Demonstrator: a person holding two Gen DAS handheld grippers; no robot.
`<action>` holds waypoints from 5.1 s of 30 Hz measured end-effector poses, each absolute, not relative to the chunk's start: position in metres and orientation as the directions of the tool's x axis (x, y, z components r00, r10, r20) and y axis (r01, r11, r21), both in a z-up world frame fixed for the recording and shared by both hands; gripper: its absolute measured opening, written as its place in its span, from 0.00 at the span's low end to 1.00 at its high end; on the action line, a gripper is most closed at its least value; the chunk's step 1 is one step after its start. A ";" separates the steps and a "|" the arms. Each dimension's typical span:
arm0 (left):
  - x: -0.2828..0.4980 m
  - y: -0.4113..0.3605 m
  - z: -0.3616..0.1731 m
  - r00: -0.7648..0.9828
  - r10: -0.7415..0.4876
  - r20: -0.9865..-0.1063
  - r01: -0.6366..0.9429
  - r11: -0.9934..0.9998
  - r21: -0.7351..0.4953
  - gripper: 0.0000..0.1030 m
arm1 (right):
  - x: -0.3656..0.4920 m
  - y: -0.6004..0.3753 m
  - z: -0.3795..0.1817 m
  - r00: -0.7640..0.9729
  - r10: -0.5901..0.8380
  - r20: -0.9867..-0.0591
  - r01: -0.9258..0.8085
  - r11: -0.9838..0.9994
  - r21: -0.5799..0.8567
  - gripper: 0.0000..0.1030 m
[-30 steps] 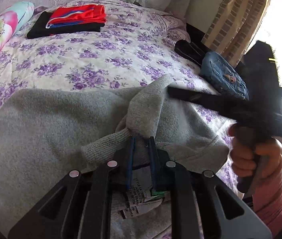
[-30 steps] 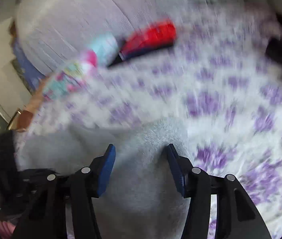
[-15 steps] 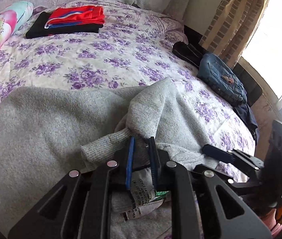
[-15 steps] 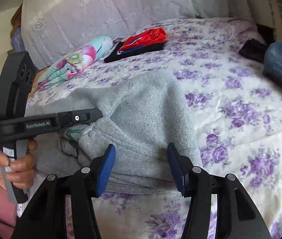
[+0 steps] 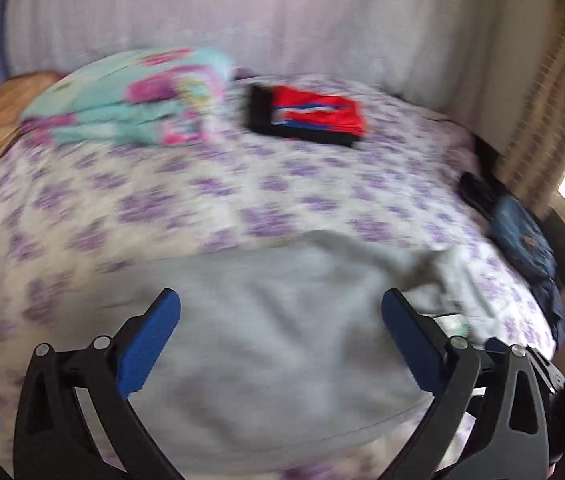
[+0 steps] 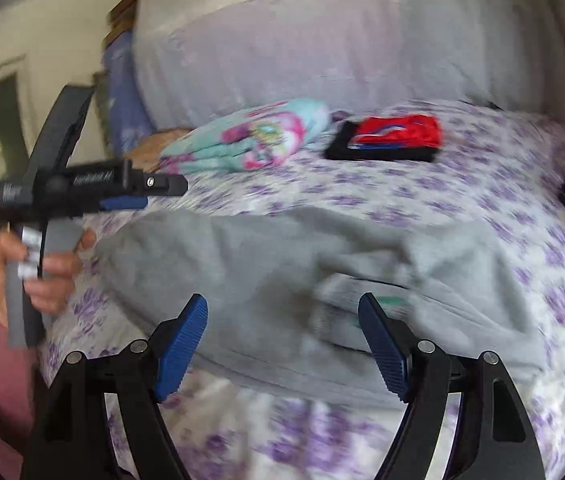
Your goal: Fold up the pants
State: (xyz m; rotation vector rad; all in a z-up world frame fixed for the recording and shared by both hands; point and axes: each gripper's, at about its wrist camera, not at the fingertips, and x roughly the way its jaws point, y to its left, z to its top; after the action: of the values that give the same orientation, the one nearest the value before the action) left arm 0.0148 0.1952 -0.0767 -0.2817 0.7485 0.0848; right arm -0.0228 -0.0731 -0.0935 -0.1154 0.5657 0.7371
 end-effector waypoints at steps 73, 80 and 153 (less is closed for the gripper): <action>0.140 0.013 -0.084 0.348 -0.769 -0.537 0.296 0.634 -0.715 0.31 | 0.016 -0.147 -0.148 0.707 0.447 -0.548 -0.373 0.894 0.249 0.37; 0.130 0.017 -0.079 0.377 -0.765 -0.523 0.309 0.636 -0.707 0.31 | 0.016 -0.163 -0.151 0.673 0.547 -0.498 -0.416 0.836 0.356 0.40; 0.063 0.055 -0.155 0.590 -0.313 -0.744 0.131 0.947 -0.295 0.90 | 0.114 -0.221 -0.089 0.709 0.469 -0.527 -0.359 0.883 0.303 0.20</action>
State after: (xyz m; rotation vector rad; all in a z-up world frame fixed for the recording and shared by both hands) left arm 0.0629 0.0552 -0.1549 -0.2186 0.9047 -0.2607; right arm 0.1136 -0.2207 -0.0889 0.1838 0.6335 0.4622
